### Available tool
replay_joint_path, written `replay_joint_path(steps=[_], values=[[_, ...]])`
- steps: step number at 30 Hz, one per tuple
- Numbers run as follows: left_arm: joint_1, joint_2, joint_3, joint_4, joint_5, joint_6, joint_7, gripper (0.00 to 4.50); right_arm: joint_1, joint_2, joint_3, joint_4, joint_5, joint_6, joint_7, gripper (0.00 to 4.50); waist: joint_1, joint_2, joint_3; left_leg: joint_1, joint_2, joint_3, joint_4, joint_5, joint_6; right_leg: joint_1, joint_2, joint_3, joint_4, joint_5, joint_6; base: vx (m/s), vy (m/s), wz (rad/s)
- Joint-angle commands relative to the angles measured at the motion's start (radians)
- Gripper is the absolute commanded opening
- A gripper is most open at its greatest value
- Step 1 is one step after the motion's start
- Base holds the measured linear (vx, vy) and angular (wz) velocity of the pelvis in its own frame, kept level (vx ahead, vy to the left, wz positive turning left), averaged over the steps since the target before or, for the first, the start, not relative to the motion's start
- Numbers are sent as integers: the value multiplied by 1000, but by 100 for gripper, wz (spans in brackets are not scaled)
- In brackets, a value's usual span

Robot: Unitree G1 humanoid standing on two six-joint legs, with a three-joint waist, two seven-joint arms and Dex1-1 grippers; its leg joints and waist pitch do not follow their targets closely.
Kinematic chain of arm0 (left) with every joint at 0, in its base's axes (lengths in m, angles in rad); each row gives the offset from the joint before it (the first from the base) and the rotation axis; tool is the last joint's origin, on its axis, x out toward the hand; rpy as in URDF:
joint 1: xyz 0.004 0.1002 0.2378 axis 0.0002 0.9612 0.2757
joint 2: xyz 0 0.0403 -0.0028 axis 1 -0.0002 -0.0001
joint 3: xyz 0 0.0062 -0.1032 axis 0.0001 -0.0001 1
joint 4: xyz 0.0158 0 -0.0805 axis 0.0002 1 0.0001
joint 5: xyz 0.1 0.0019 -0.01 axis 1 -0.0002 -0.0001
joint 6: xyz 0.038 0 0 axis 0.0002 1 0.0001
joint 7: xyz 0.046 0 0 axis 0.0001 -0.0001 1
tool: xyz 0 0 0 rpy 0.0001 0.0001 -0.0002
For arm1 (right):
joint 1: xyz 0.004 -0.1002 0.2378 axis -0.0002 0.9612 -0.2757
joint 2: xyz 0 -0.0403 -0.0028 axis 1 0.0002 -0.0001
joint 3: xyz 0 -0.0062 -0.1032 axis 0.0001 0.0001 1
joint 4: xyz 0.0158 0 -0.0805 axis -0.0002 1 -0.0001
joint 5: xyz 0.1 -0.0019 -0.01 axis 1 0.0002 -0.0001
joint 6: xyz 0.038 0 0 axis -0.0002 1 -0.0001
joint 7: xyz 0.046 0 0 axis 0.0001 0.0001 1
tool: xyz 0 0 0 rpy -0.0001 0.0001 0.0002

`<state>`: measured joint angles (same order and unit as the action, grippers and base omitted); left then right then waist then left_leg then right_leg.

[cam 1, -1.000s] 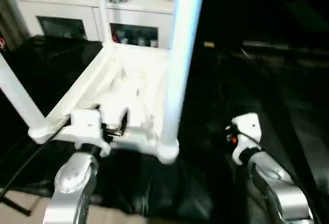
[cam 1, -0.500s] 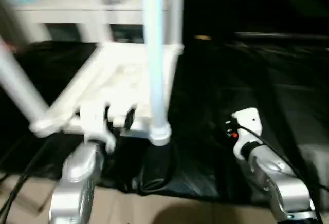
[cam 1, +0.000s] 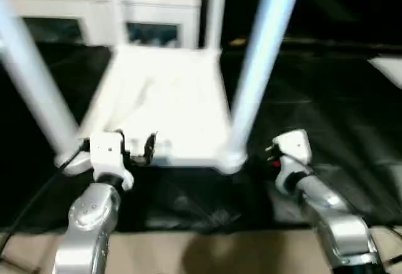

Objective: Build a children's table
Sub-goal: Rotate table base, then move to table

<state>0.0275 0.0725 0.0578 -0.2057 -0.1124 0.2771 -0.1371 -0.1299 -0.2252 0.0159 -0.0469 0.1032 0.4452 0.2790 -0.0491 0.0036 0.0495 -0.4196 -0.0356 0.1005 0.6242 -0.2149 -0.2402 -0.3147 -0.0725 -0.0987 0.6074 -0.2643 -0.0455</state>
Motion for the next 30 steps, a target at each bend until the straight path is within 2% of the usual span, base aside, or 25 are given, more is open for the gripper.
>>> replay_joint_path(steps=[1, 2, 3, 4, 5, 7, 8, 9, 10, 12, 15, 16, 17, 19, 20, 21, 22, 23, 24, 25, 26, 27, 28, 29, 30], values=[[-6, -11, -21, -21, 4, -7, 21, 435, -15, -2, -1, 24, 0, -9, 8, 375, 10, 3, -51, 36, 237, -132, 155, -84, 64, 44, -304, 104, -131, 20, -374, -3, 40, -41], [-9, -1, -36, -24, 23, -29, 17, 435, -21, -12, -13, 44, 0, -22, 5, 375, -10, 54, -31, 31, 258, -167, 36, -47, 42, 35, -87, -80, -30, -134, -204, -3, 40, -41], [-9, 0, -37, -25, 25, -32, 17, 435, -22, -12, -14, 45, 1, -22, 4, 375, -31, 76, -17, 22, 297, -222, -86, -200, 4, 7, -10, -50, 114, -125, -101, -26, 153, -51], [-9, 2, -38, -27, 29, -36, 16, 435, -23, -12, -17, 47, 3, -23, 3, 375, -54, 57, -30, 23, 292, -222, -118, -243, -4, -9, -1, -16, 113, -72, -41, -92, 172, -4], [-8, 3, -39, -28, 34, -41, 17, 435, -23, -12, -20, 49, 5, -23, 2, 375, -22, 64, -20, 26, 243, -194, -149, -622, -73, -23, -3, 18, 119, -70, 52, -92, 172, -4], [-12, 10, -36, -31, 40, -38, 12, 435, -25, -14, -27, 54, 2, -29, 1, 375, -30, 53, -23, 17, 210, -184, -154, -772, -85, 0, -28, 27, 77, -81, 26, -134, 19, -14], [-16, 12, -34, -30, 38, -33, 10, 435, -25, -14, -28, 57, 0, -31, 0, 375, -19, 9, -44, 1, 187, -148, -91, -600, -10, 15, -115, 72, -29, -212, 3, -132, -16, -22], [-17, 12, -33, -29, 36, -29, 8, 435, -25, -14, -28, 58, -1, -33, -1, 375, -10, 10, -37, 0, 189, -132, -73, -541, 31, 8, -147, 82, -63, -314, -16, -142, -49, -25], [-19, 14, -34, -27, 46, -33, 15, 435, -25, -15, -27, 58, -3, -33, -2, 375, -9, -15, -40, 3, 196, -104, -47, -409, 113, 6, -177, 87, -103, -491, -49, -141, -83, -17], [-32, 14, -32, -20, 64, -31, 37, 435, -25, -13, -31, 61, -2, -35, -6, 375, 5, -15, -32, 15, 207, -76, -28, -255, 186, -14, -169, 74, -129, -626, -74, -131, -85, -14], [-42, 11, -30, -12, 59, -34, 47, 435, -25, -12, -32, 64, -3, -38, -7, 375, -20, 30, -17, 31, 278, -121, -104, -570, 85, -24, -72, 9, -90, -557, -23, -116, -86, -10], [-44, 10, -29, -10, 58, -32, 47, 435, -25, -12, -32, 63, -3, -38, -7, 375, -29, 50, -23, 21, 342, -175, -203, -731, 88, 19, -27, 13, 41, -306, 21, -88, -84, -7], [-46, 10, -28, -9, 59, -32, 48, 435, -26, -12, -31, 63, -3, -38, -8, 375, -27, 53, -24, 56, 355, -195, -212, -632, 155, -17, 0, 28, 94, -155, 22, -88, -84, -7], [-48, -11, -9, -8, 30, -13, 58, 435, -26, -13, -29, 62, -2, -37, -8, 375, -24, 37, -31, 49, 339, -178, -209, -539, 232, -19, -7, 60, 107, -158, 0, -95, -172, 0], [-50, -15, -2, -7, 22, -17, 59, 435, -26, -14, -28, 60, -2, -37, -6, 375, -8, 7, -34, 19, 270, -136, -191, -551, 257, -6, -35, 102, 27, -248, -56, -108, -213, -2], [-51, -14, -2, -7, 24, -21, 58, 435, -27, -15, -27, 61, -2, -37, -6, 375, 2, 4, -22, -7, 208, -84, -120, -547, 204, -21, -82, 114, -68, -415, -129, -162, -225, -16], [-53, -4, -7, -5, 40, -5, 60, 435, -28, -16, -26, 61, 0, -36, -3, 375, 28, -48, -32, 21, 154, -2, 152, -214, 237, -63, -179, 128, -185, -874, -83, -99, -186, -35], [-55, 2, -8, 0, 47, -12, 58, 435, -28, -18, -25, 59, 2, -35, 4, 375, 36, -51, -33, -72, 142, -13, 158, -52, 227, -10, -145, 152, -135, -891, 85, -99, -186, -35], [-54, 3, -7, 0, 44, -18, 56, 435, -29, -18, -24, 57, 5, -34, 9, 375, 59, -52, -36, -78, 160, -17, 77, -42, 216, 17, -124, 137, -78, -613, 170, 3, -171, -31], [-54, 3, -6, -1, 42, -22, 56, 435, -31, -18, -25, 57, 8, -35, 14, 375, 63, -49, -48, -45, 168, -18, 46, -49, 227, 2, -104, 134, -73, -488, 163, -23, -161, -2], [-53, 7, -9, -2, 49, -18, 59, 435, -33, -17, -26, 57, 15, -38, 23, 375, 65, -19, -60, -10, 187, -15, -13, -18, 308, 14, -79, 113, -81, -209, 99, -23, -161, -2], [-52, 3, -6, -1, 42, -18, 60, 435, -36, -25, -14, 56, 4, -44, 30, 375, 63, -19, -40, 0, 205, -22, -33, -77, 327, -16, -69, 107, -90, -241, 92, -52, -121, 8], [-52, 2, -6, 0, 41, -18, 60, 435, -36, -27, -12, 56, 2, -44, 32, 375, 63, -19, -40, 0, 205, -22, -33, -77, 327, -16, -69, 107, -90, -241, 92, -31, -84, 1], [-48, -5, 2, -3, 34, -17, 65, 435, -39, -34, 6, 54, -10, -44, 41, 375, 64, 8, -54, 15, 239, -23, -50, -115, 298, -9, -61, 84, -86, -271, 55, -31, -84, 1], [-47, -6, 3, -3, 36, -16, 67, 435, -40, -34, 7, 55, -11, -43, 41, 375, 76, -3, -45, -29, 229, -57, -74, -152, 326, 30, -99, 41, -65, -266, -1, 0, 0, 0]])
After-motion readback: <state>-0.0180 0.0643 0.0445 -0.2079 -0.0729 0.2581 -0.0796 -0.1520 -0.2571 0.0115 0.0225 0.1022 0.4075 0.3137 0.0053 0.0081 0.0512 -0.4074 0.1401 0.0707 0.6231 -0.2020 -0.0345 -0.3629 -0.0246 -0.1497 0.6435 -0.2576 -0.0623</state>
